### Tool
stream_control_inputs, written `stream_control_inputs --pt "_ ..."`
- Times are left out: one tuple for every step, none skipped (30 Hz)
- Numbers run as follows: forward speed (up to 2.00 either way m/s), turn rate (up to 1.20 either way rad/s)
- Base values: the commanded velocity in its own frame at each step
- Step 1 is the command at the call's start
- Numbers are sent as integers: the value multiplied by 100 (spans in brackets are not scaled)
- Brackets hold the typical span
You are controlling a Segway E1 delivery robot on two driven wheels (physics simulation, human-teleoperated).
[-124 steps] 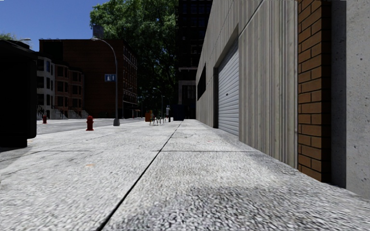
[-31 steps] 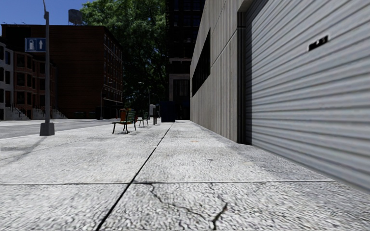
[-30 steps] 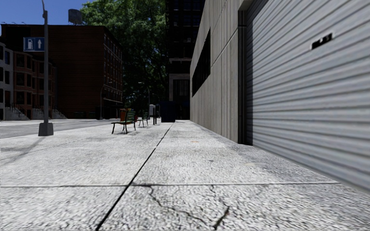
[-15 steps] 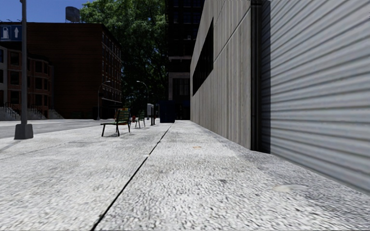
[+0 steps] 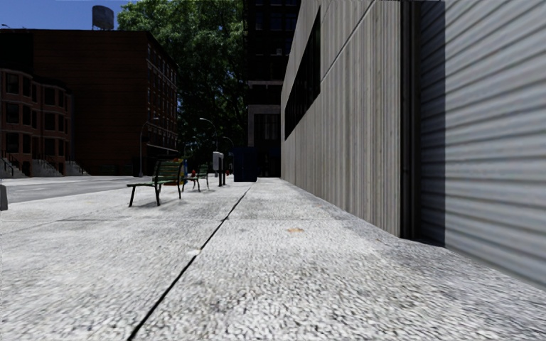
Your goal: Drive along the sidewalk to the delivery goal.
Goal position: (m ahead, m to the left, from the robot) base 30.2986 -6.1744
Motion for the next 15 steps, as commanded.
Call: stream_control_inputs --pt "200 0" --pt "200 0" --pt "200 0" --pt "200 0" --pt "200 0" --pt "200 0" --pt "200 0" --pt "200 0" --pt "200 0" --pt "200 0" --pt "200 0" --pt "200 0" --pt "200 0" --pt "200 0" --pt "200 0"
